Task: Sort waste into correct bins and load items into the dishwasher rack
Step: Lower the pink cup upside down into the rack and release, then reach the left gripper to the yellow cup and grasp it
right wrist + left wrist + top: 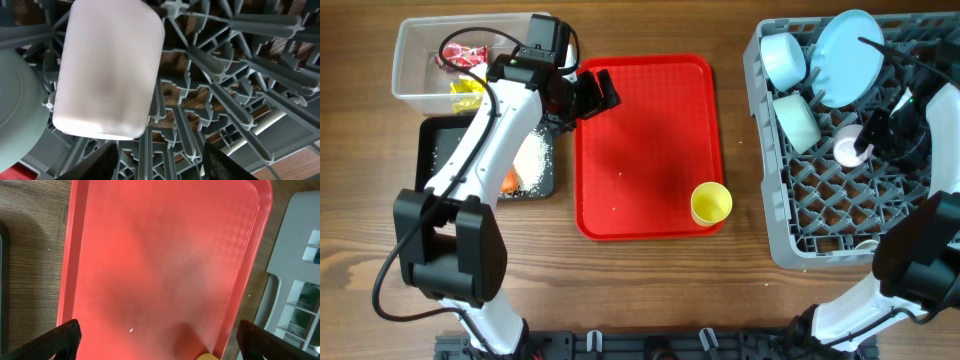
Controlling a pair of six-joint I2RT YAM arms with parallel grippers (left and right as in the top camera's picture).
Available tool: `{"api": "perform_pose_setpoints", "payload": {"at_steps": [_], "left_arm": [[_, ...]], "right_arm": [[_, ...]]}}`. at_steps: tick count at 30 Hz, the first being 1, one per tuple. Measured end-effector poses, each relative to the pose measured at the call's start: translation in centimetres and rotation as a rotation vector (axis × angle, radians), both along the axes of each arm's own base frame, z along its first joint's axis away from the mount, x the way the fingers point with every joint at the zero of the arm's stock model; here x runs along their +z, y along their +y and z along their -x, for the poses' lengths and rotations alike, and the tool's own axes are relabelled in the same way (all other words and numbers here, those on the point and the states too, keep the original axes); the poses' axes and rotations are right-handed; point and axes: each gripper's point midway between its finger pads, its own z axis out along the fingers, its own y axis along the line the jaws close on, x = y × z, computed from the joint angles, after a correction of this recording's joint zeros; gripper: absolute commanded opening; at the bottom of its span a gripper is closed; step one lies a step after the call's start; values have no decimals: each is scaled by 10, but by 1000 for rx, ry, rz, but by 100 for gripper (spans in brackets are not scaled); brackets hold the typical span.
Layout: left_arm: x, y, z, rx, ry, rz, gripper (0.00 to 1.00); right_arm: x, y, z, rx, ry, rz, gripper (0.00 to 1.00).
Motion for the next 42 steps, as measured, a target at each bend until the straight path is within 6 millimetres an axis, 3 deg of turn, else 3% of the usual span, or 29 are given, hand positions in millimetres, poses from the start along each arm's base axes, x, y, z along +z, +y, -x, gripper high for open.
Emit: {"api": "perform_pose_setpoints", "payload": {"at_steps": [15,21,28,32,36,39,42], "left_arm": [[0,0,1,0,3,-1,100],[0,0,1,0,4,-1,100],[-1,0,2,0,7,-2,100],[-1,0,2,0,8,-2,100],[-1,1,3,0,12,-3,98],[0,-5,6,-78,-6,-2,100],[-5,-40,40,-322,12,-25,100]], "right_arm": [[0,-8,-14,-43,-60,34,58],[2,-18,-28,-80,-127,58,67],[5,-48,-32,-167,-191,96,75],[8,-44,-34,-169,-200,70,82],[45,-26,-50,-120,-285,-37,88],[95,-2,-54,-17,-407,-104,91],[141,25,-38,85,-498,-117,92]]}}
